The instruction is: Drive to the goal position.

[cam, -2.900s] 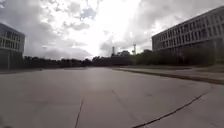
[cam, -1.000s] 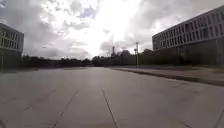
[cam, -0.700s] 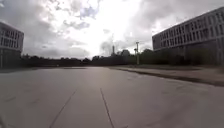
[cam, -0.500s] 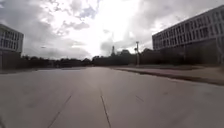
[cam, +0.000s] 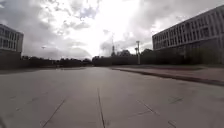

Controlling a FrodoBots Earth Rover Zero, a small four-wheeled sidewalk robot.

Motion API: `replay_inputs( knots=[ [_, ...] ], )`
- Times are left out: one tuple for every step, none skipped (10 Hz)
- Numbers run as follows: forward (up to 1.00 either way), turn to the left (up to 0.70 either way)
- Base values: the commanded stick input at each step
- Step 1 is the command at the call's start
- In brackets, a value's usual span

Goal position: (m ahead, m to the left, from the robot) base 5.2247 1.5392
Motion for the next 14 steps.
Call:
replay_inputs(
  knots=[
    [0.70, 0.00],
    [0.70, 0.00],
    [0.70, 0.00],
    [0.70, 0.00],
    [0.70, 0.00],
    [0.70, 0.00],
    [0.70, 0.00],
    [0.70, 0.18],
    [0.70, 0.33],
    [0.70, 0.34],
    [0.70, 0.35],
    [0.70, 0.35],
    [0.70, 0.35],
    [0.70, 0.35]
  ],
)
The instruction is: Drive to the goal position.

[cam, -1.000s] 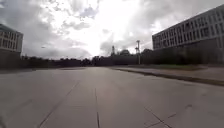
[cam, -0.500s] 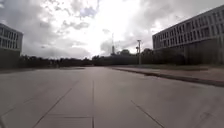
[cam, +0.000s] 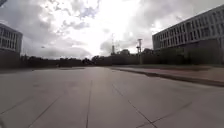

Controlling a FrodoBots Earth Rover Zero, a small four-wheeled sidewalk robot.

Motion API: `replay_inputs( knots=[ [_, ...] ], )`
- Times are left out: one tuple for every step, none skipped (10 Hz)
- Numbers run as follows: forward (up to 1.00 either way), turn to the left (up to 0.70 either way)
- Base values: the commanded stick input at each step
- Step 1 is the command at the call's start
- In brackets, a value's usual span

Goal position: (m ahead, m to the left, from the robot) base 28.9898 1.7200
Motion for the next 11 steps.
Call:
replay_inputs(
  knots=[
    [0.70, 0.35],
    [0.70, 0.35],
    [0.70, 0.35],
    [0.70, 0.35],
    [0.70, 0.06],
    [0.70, 0.00],
    [0.70, 0.00],
    [0.70, 0.00],
    [0.70, 0.00],
    [0.70, -0.02],
    [0.70, -0.10]
  ],
)
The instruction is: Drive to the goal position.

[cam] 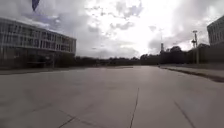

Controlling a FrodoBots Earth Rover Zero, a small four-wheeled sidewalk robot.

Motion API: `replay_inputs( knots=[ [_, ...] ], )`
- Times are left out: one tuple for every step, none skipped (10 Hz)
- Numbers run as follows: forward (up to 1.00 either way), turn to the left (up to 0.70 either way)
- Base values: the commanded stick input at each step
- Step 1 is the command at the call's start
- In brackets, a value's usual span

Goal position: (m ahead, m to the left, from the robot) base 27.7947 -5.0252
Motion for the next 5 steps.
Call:
replay_inputs(
  knots=[
    [0.70, -0.30],
    [0.70, -0.35],
    [0.70, -0.35],
    [0.70, -0.35],
    [0.70, -0.35]
  ],
)
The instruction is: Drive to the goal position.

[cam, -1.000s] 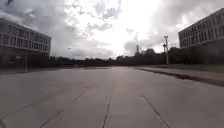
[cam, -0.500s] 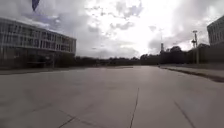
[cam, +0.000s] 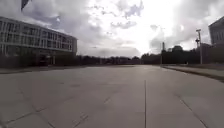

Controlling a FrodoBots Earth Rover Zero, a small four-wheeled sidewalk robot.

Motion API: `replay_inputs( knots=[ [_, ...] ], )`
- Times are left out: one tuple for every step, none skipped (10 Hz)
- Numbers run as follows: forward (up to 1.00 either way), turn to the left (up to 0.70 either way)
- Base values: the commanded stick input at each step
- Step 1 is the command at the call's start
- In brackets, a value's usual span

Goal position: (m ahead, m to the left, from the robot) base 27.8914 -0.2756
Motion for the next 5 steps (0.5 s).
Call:
replay_inputs(
  knots=[
    [0.70, -0.35],
    [0.70, -0.23],
    [0.70, 0.00],
    [0.70, 0.00],
    [0.70, 0.00]
  ],
)
